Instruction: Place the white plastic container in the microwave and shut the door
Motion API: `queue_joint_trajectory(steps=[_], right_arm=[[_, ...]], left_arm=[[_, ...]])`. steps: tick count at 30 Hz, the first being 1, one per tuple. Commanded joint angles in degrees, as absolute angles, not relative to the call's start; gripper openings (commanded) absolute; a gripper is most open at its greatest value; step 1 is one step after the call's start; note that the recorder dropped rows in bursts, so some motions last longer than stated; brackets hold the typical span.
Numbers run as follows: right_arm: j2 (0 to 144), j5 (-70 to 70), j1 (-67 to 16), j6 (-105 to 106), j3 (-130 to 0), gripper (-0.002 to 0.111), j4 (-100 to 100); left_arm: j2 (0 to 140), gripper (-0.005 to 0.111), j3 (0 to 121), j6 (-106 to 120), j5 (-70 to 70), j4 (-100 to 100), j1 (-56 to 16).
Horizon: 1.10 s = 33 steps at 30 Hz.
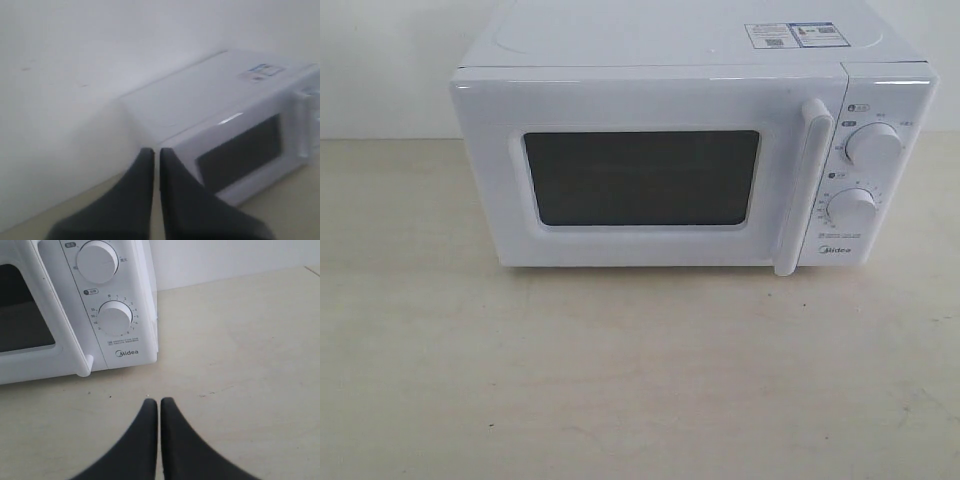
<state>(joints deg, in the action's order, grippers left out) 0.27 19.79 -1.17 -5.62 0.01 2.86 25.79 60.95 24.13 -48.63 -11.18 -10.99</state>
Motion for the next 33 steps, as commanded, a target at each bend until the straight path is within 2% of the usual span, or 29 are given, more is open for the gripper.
queue_joint_trajectory(steps=[1,4,11,20,27,33], right_arm=[[0.0,19.7,-1.2,-5.7,0.0,0.0,2.7],[0.0,19.7,-1.2,-5.7,0.0,0.0,2.7],[0.0,19.9,-1.2,-5.7,0.0,0.0,2.7],[0.0,19.9,-1.2,-5.7,0.0,0.0,2.7],[0.0,19.9,-1.2,-5.7,0.0,0.0,2.7],[0.0,19.9,-1.2,-5.7,0.0,0.0,2.7]], left_arm=[[17.9,0.004,61.3,3.0,-49.5,13.6,-9.7],[12.8,0.004,61.3,-7.5,-50.9,24.2,-8.9],[6.4,0.004,58.5,-9.1,-45.1,24.4,-5.7],[3.7,0.004,37.2,-21.2,-28.8,24.4,-5.2],[2.5,0.004,16.4,-30.2,-10.9,24.3,-5.2],[0.0,0.004,5.8,-36.9,-4.6,24.2,-2.9]])
